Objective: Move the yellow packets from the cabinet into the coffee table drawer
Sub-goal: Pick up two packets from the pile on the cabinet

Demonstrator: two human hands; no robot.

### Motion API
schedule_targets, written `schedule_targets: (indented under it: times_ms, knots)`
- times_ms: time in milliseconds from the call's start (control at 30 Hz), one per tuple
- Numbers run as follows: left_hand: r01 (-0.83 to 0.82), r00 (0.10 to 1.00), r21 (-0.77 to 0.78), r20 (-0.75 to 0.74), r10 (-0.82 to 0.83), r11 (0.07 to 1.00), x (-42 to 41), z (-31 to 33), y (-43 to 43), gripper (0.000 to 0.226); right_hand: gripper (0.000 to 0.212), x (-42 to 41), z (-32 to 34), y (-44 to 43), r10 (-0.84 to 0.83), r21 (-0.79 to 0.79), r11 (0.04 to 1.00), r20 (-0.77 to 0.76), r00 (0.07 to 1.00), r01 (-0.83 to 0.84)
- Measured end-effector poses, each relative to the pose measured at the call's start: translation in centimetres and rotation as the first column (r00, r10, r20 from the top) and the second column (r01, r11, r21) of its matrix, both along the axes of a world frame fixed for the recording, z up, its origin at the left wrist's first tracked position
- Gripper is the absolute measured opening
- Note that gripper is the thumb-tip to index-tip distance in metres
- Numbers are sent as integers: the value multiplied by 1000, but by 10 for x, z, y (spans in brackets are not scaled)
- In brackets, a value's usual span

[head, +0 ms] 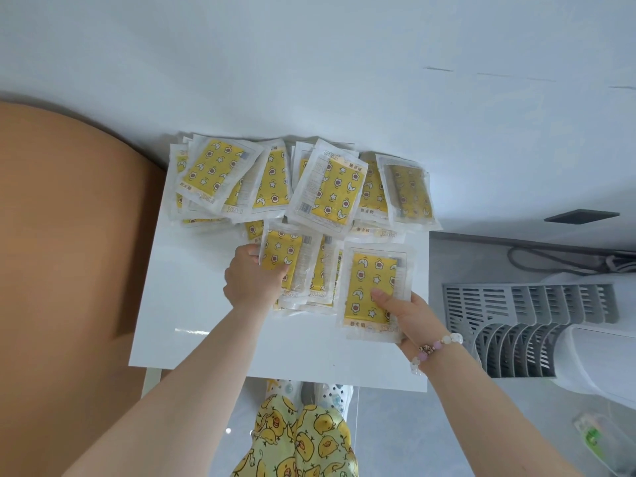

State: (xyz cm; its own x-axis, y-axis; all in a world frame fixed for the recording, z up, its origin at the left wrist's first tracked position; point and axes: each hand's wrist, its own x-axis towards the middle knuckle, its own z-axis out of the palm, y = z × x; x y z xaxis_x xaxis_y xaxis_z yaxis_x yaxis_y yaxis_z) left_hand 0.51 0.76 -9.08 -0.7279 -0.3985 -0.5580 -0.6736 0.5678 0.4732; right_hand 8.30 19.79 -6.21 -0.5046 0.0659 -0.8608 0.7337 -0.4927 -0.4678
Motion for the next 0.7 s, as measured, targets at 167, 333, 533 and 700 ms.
schedule_targets:
  times_ms: [167, 333, 533, 700]
  knots:
    - [69, 996, -34, 51, -67, 997, -5, 7, 1, 40, 13, 2, 0, -1, -4, -6, 1000, 3, 1000, 5]
    - [133, 991, -14, 24, -133, 991, -2, 9, 1, 19, 12, 1, 0, 0, -3, 4, 1000, -3, 1000, 3]
    - [75, 997, 57, 6, -76, 996, 4, 17, 4, 21, 12, -1, 3, 3, -7, 26, 1000, 1, 1000, 7]
    - [-56, 998, 199, 53, 46, 978, 15, 32, -7, 23, 11, -6, 3, 8, -40, 52, 998, 7, 999, 39]
